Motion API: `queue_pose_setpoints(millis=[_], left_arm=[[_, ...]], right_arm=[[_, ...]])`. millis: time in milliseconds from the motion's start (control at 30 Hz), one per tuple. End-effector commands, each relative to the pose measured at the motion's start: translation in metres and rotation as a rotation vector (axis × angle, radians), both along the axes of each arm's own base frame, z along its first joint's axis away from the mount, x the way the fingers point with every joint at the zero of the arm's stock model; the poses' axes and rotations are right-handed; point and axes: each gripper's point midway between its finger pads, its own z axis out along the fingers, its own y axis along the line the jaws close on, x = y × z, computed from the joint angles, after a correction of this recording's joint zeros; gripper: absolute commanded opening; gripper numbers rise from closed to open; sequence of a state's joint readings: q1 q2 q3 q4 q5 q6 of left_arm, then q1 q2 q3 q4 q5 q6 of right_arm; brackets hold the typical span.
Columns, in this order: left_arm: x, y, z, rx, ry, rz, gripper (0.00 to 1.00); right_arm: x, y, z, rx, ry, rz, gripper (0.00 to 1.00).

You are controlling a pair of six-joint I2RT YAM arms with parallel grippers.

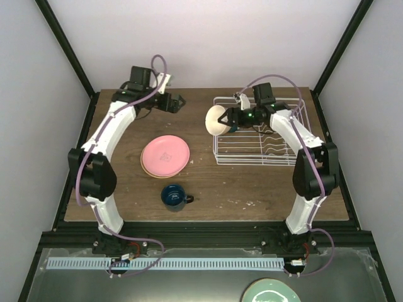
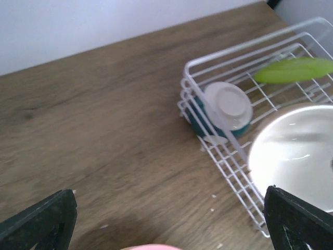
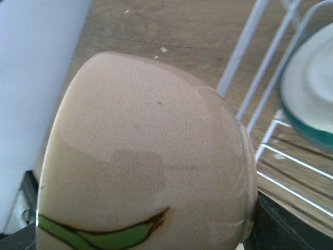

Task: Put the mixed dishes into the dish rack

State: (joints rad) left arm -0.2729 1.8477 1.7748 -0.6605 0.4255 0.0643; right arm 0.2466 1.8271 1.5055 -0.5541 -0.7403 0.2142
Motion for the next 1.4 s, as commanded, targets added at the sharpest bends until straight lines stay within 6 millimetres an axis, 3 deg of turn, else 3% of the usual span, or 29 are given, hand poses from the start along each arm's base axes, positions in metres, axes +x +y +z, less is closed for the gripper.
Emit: queue_pose_setpoints(millis=[0, 167, 400, 567, 833, 1000, 1367], left_arm=[[-0.002, 0.033, 0.027, 0.0, -0.052, 0.091, 1.0], [-0.007, 0.048, 0.03, 0.021, -0.07, 0.131, 1.0], [-0.014, 0.055, 0.017, 0.038, -0.034, 0.164, 1.0], [-0.018, 0.064, 0.008, 0.073, -0.017, 0.204, 1.0], [-0.028, 0.087, 0.009, 0.161, -0.041, 0.29, 1.0], [-0.039, 0.093, 0.005, 0.177, -0.041, 0.303, 1.0], [-0.045, 0.092, 0.002, 0.166, -0.035, 0.294, 1.0]], right_arm=[[0.006, -0.024, 0.061, -0.131, -0.203, -0.101, 0.44], [0.002, -0.048, 0.081, -0.215, -0.264, -0.207, 0.44], [-0.007, -0.077, 0.054, -0.439, -0.203, -0.333, 0.44], [-0.018, -0.074, 0.037, -0.647, -0.183, -0.357, 0.44], [-0.016, -0.069, 0.023, -0.959, -0.214, -0.407, 0.44], [-0.014, -0.077, 0.008, -1.161, -0.19, -0.429, 0.44], [-0.014, -0.084, -0.025, -1.326, -0.137, -0.395, 0.46]])
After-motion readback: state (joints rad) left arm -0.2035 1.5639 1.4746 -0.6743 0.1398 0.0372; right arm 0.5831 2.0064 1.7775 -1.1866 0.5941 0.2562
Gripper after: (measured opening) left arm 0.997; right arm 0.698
